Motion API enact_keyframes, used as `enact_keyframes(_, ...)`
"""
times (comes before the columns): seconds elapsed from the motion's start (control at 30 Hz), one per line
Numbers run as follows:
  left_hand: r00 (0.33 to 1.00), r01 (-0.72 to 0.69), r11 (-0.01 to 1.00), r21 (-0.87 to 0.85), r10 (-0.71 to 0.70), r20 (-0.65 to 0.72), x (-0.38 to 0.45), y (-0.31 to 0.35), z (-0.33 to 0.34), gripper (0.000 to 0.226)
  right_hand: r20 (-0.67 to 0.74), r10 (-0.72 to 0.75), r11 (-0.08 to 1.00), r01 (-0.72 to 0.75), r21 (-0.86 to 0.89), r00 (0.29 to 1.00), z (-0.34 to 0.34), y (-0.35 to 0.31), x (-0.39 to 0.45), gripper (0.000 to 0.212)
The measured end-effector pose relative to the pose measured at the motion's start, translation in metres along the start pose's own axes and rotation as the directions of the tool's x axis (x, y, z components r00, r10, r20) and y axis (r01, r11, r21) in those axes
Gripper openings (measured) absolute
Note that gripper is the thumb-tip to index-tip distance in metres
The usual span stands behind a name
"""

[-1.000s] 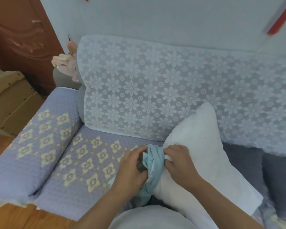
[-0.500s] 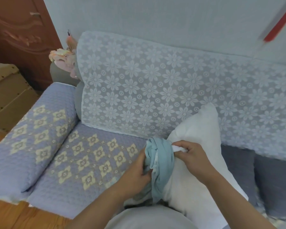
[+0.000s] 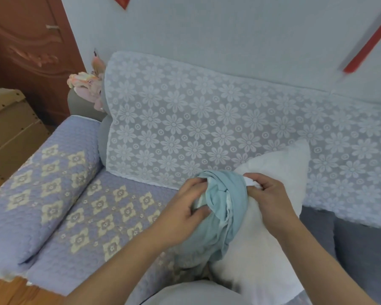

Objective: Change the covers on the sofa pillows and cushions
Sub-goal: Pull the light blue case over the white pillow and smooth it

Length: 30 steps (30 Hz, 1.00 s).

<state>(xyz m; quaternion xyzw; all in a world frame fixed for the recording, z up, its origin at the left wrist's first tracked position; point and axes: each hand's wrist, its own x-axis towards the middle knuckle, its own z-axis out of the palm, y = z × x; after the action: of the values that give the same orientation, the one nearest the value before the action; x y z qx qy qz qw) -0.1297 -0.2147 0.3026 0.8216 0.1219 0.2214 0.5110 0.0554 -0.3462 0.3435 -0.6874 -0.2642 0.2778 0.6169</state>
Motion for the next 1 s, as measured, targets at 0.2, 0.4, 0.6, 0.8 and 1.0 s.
enact_keyframes(0.2, 0.990, -0.097, 0.977, 0.188, 0.075, 0.120, 0.037, 0.014, 0.008, 0.054, 0.040, 0.015, 0.999, -0.017, 0.044, 0.999, -0.004, 0.002, 0.000, 0.037)
enact_keyframes(0.4, 0.980, 0.089, 0.982, 0.170, -0.117, 0.162, 0.046, 0.015, 0.033, 0.076, 0.071, 0.033, 0.999, -0.034, 0.009, 0.997, -0.011, 0.004, -0.006, 0.028)
enact_keyframes(0.6, 0.997, -0.076, 0.974, 0.215, 0.070, 0.037, 0.047, 0.018, 0.048, 0.060, 0.131, 0.075, 0.996, -0.067, -0.066, 0.988, -0.025, 0.006, -0.012, 0.029)
enact_keyframes(0.8, 0.977, -0.215, 0.960, 0.178, 0.214, 0.022, 0.026, 0.021, 0.050, 0.049, 0.273, 0.455, 0.879, -0.377, -0.294, 0.848, -0.037, -0.032, -0.003, 0.053)
enact_keyframes(1.0, 0.953, -0.278, 0.916, 0.289, 0.301, -0.035, 0.003, 0.011, 0.032, 0.062, -0.409, 0.163, 0.804, -0.361, -0.472, 0.898, -0.077, -0.031, 0.036, 0.039)
